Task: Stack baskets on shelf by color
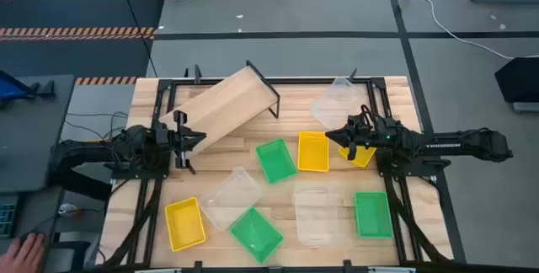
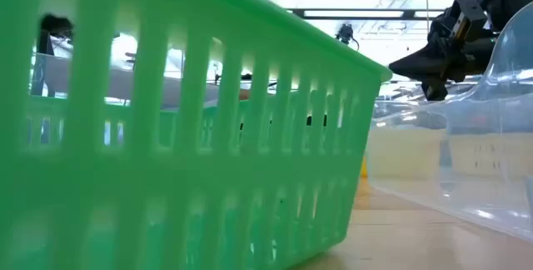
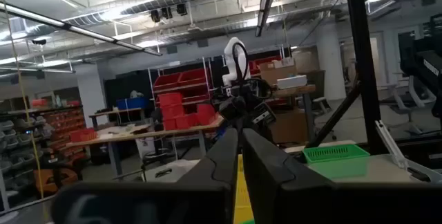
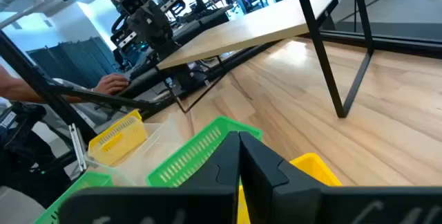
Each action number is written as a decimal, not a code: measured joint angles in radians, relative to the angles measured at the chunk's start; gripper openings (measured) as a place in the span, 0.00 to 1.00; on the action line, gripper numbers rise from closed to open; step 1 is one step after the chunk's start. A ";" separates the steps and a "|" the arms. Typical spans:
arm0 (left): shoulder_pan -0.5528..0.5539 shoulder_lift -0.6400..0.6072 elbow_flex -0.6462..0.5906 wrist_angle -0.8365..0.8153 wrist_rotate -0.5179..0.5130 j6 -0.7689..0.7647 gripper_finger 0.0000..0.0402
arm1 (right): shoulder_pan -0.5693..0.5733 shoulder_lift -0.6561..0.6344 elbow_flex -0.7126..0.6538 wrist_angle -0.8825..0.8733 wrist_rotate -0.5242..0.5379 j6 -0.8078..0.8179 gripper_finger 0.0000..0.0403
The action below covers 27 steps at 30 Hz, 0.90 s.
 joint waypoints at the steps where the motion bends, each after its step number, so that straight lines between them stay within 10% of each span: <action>1: 0.000 0.000 0.000 0.000 0.000 0.000 0.07 | 0.000 0.000 0.000 0.000 0.000 0.000 0.04; 27: 0.000 0.000 0.000 0.000 0.000 0.000 0.09 | 0.000 0.000 0.000 0.000 0.000 0.000 0.04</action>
